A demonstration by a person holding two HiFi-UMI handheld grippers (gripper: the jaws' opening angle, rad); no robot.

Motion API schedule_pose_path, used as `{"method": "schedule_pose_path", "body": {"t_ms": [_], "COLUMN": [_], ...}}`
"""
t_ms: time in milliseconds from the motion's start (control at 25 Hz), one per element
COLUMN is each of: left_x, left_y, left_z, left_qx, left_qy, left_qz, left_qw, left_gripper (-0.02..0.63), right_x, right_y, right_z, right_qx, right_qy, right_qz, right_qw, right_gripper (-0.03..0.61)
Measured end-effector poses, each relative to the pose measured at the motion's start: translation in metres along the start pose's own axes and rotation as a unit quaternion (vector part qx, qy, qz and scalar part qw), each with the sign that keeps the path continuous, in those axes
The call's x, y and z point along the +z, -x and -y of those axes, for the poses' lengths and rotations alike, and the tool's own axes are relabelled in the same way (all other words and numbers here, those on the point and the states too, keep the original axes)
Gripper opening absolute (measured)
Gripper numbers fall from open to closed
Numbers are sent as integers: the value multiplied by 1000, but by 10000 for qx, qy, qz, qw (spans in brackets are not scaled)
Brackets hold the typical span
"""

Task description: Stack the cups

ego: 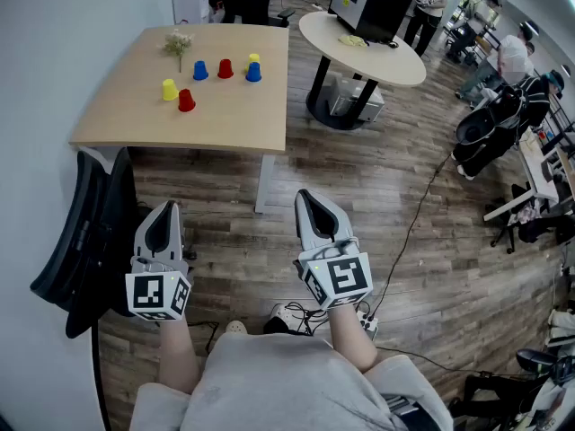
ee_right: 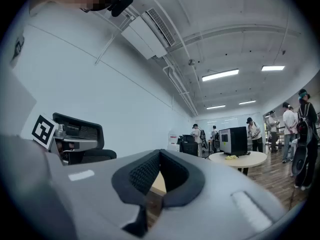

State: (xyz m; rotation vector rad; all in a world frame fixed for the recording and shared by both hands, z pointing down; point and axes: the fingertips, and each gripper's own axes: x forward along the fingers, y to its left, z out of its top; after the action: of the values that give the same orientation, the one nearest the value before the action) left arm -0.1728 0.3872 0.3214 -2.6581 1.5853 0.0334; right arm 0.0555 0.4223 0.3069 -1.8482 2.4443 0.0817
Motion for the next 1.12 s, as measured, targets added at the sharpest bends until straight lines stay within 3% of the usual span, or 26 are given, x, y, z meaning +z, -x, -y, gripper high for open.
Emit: {"method": "schedule_pose_path", "body": {"t_ms": [1120], "left_x": [5], "left_y": [-56], "left_z": [56], "left_qx": [342], "left_qy": [0], "left_qz": [247], "left_qw": [9991], "left_gripper": [6], "right_x": [-1], "right_y": [-25], "right_z": [70], "right_qx": [616], "right_qy": [-47], "right_qz": [245], "right_qw": [9978], "right_gripper": [11]}}
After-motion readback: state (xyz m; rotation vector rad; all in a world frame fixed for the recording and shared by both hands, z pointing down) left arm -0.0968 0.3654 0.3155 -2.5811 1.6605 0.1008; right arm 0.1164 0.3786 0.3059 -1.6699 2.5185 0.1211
